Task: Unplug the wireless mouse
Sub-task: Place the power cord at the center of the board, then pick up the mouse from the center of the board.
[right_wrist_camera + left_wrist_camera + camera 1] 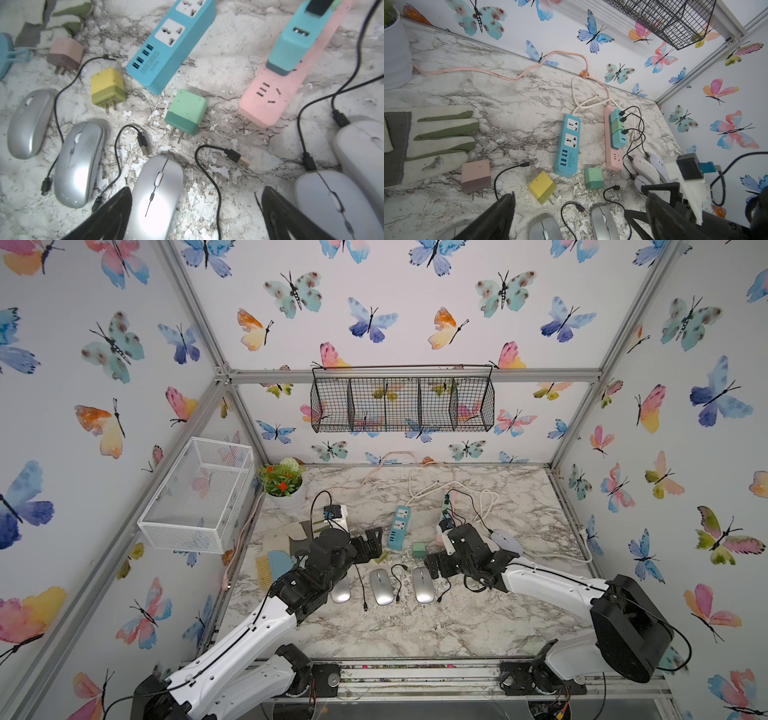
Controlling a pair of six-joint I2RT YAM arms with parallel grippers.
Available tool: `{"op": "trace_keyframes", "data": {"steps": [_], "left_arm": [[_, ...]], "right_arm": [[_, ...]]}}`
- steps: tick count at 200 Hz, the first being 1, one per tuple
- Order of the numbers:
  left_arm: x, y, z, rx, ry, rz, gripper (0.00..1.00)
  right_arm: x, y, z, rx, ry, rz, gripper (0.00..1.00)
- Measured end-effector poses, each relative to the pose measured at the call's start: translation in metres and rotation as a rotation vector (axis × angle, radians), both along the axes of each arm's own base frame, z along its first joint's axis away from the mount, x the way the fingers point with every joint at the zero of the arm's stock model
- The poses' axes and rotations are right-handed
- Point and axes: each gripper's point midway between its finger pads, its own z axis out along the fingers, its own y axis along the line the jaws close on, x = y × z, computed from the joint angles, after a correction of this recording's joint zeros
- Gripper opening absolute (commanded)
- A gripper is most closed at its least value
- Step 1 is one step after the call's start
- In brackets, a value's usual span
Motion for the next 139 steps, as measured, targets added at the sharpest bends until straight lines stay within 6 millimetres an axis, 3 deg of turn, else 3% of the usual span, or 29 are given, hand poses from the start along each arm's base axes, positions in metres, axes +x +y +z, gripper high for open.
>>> {"op": "trace_keyframes", "data": {"steps": [22,54,76,104,139], "left_arm": [[0.002,-0.007,-0.009,0.007,0.027,-0.025,0.98],[0.005,-0.029,-0.030,0.014,0.092,-0.102,0.98],[0.004,-0.058,-0.044,0.032,0.141,-0.182,0.98],[-0.008,-0.099,-0.049,0.037,0.155,-0.289,0.98],[-0.025,-0.129,-0.051,0.026,0.149,-0.372,0.98]], "right_arm": [[-0.006,-0.010,0.001,0.006,-0.005,-0.029,0.96],[0.004,-0.027,0.002,-0.013,0.007,-0.101,0.93],[0.017,-0.051,-0.001,-0.011,0.036,-0.171,0.93],[0.034,-0.087,-0.005,0.008,0.072,-0.262,0.93],[0.035,-0.115,-0.013,-0.014,0.125,-0.302,0.92]]}}
